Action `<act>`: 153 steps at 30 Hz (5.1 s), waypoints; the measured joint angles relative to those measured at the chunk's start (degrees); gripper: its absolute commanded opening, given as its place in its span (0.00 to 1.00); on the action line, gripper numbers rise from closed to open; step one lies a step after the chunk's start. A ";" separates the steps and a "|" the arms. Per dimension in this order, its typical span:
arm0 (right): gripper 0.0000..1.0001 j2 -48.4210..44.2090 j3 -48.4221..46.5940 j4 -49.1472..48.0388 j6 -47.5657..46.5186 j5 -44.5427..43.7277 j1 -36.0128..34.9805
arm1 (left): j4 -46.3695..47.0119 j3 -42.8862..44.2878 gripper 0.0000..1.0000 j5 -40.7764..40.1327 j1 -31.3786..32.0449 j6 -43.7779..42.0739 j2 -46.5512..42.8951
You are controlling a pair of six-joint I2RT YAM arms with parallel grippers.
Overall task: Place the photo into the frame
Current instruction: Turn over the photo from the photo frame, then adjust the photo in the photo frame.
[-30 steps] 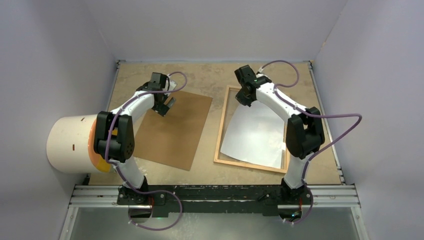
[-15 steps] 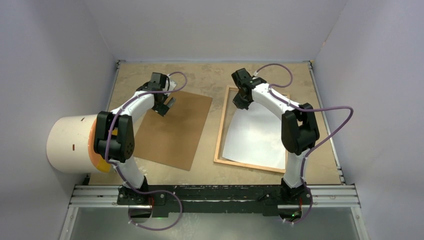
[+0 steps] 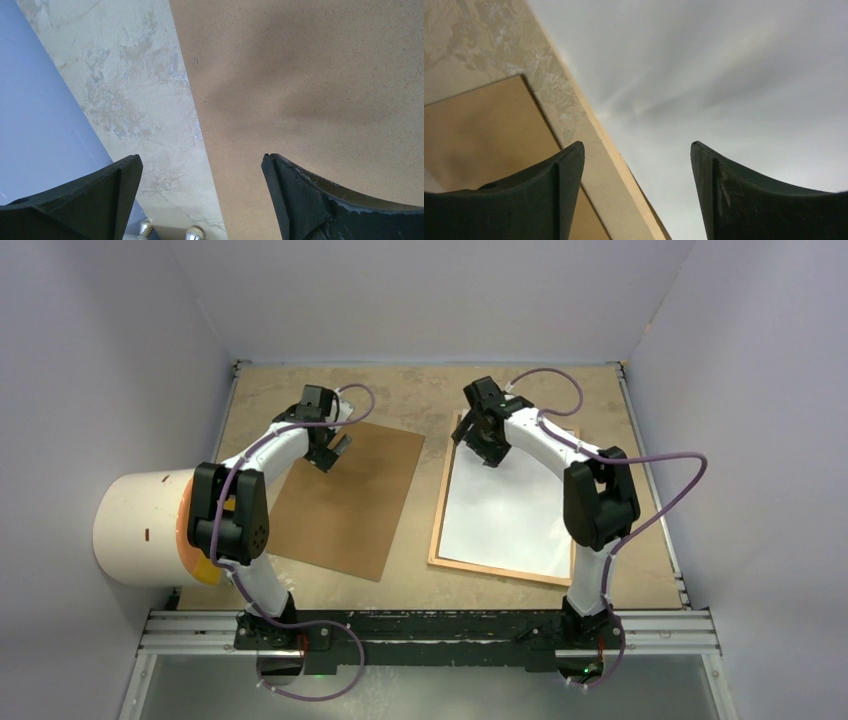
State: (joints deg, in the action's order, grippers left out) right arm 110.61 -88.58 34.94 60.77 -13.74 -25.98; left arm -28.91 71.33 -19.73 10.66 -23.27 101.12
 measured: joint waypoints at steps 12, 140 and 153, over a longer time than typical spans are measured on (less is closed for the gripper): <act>0.97 -0.02 1.62 -3.48 -5.40 4.33 0.04 | 0.52 0.00 1.00 0.00 -0.02 -0.11 0.00; 0.69 25.97 -29.64 -7.65 -15.67 11.26 17.97 | -4.17 1.11 1.00 9.18 5.84 -1.38 -0.48; 0.66 27.21 -28.72 -6.43 -16.92 10.73 20.52 | -2.80 -6.23 1.00 15.74 35.63 -2.54 -5.68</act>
State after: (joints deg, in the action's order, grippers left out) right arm 137.82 -117.30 28.51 43.86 -3.01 -5.45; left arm -31.70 65.10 -3.99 46.28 -25.80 95.44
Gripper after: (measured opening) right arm 0.661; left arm 0.996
